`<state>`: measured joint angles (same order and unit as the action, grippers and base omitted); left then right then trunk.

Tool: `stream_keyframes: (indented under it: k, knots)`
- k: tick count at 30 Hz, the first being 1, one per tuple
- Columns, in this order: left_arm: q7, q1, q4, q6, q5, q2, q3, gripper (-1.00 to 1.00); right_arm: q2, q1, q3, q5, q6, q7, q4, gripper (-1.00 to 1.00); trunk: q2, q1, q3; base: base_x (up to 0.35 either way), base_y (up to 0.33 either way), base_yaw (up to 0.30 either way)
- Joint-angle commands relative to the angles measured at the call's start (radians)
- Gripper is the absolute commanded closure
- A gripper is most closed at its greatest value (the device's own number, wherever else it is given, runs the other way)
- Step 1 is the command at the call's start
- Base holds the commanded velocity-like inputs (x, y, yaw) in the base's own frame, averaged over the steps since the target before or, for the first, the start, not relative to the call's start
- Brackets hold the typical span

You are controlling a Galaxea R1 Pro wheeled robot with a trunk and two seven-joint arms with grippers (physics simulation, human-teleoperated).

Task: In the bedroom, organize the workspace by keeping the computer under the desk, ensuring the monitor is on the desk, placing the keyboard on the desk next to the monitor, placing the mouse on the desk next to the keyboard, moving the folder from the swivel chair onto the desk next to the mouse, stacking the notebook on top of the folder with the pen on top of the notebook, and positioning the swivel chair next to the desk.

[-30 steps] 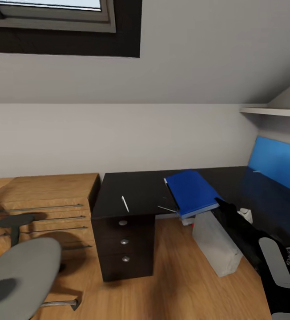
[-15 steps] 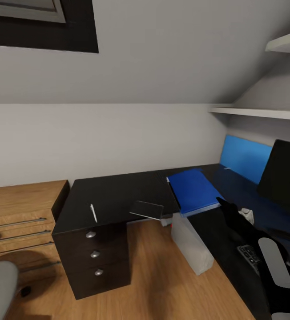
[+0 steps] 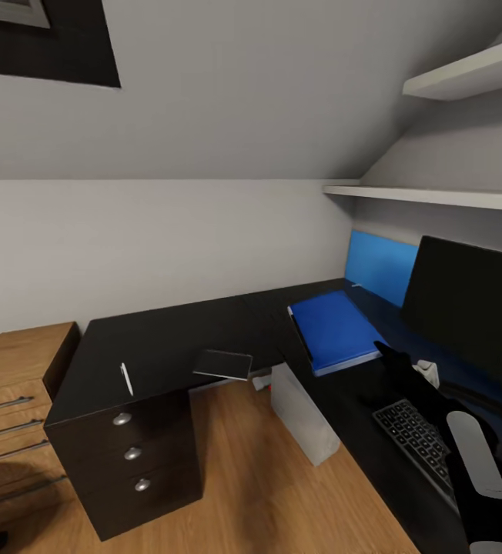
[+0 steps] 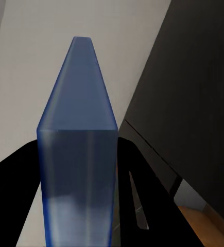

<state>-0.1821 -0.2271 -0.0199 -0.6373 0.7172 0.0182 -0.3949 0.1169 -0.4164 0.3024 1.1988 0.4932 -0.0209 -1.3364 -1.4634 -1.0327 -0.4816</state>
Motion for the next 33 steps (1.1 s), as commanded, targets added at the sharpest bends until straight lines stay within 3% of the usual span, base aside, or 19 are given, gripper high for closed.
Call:
stream_keyframes:
  k: [1, 8, 12, 14, 15, 17, 24, 26, 27, 29, 33]
  knots:
    - [-0.009, 0.000, -0.001, 0.000, -0.001, 0.000, -0.009, -1.00, 0.000, -0.001, -0.001, 0.004, 0.005, -0.002, -0.002, 1.00, -0.001, 0.000, -0.001, 0.000, 0.000, -0.229]
    - [-0.010, 0.000, 0.000, -0.001, -0.001, 0.000, -0.009, -1.00, -0.003, -0.001, -0.009, -0.051, 0.007, -0.002, -0.008, 1.00, -0.001, 0.000, -0.001, 0.000, 0.000, -0.076]
    - [-0.008, 0.000, 0.000, 0.000, -0.001, 0.000, -0.009, -1.00, -0.010, -0.002, -0.048, -0.070, -0.015, -0.007, -0.009, 1.00, -0.001, 0.000, -0.001, 0.000, 0.000, -0.005]
    - [-0.008, 0.000, -0.001, 0.000, -0.001, 0.000, -0.009, -1.00, -0.037, -0.002, -0.058, -0.074, -0.099, -0.008, -0.008, 1.00, -0.001, 0.000, -0.001, 0.000, 0.000, -0.001]
    - [-0.008, 0.000, -0.001, 0.000, -0.001, 0.000, -0.009, -1.00, -0.066, -0.002, -0.063, -0.075, -0.193, -0.008, -0.007, 1.00, -0.001, 0.000, -0.001, 0.000, 0.000, 0.000]
    - [-0.007, 0.000, 0.000, 0.000, -0.001, 0.000, -0.009, -1.00, -0.094, -0.002, -0.070, -0.075, -0.313, -0.009, -0.004, 1.00, -0.001, 0.000, -0.001, 0.000, 0.000, 0.000]
    - [-0.007, 0.000, 0.000, 0.001, -0.001, -0.001, -0.010, -1.00, -0.116, -0.003, -0.128, -0.072, -0.453, -0.014, 0.061, 1.00, -0.001, 0.000, -0.001, 0.000, 0.000, 0.000]
    - [-0.007, 0.000, 0.000, 0.001, -0.001, -0.002, -0.010, -1.00, -0.135, -0.009, -0.140, -0.071, -0.497, -0.017, 0.103, 1.00, -0.001, 0.000, -0.001, 0.000, 0.000, 0.000]
    - [-0.007, 0.000, 0.000, 0.001, -0.001, -0.002, -0.010, -1.00, -0.151, -0.019, -0.144, -0.072, -0.520, -0.018, 0.130, 1.00, -0.001, 0.000, -0.001, 0.000, 0.000, 0.000]
    - [-0.007, 0.000, -0.001, 0.001, -0.001, -0.003, -0.010, -1.00, -0.185, -0.105, -0.151, -0.075, -0.585, -0.041, 0.235, 1.00, -0.001, 0.000, -0.001, 0.000, 0.000, 0.000]
    - [-0.007, 0.000, 0.000, 0.001, -0.001, -0.004, -0.011, -1.00, -0.205, -0.302, -0.180, -0.076, -0.668, -0.067, 0.526, 1.00, -0.001, 0.000, -0.001, 0.000, 0.000, 0.000]
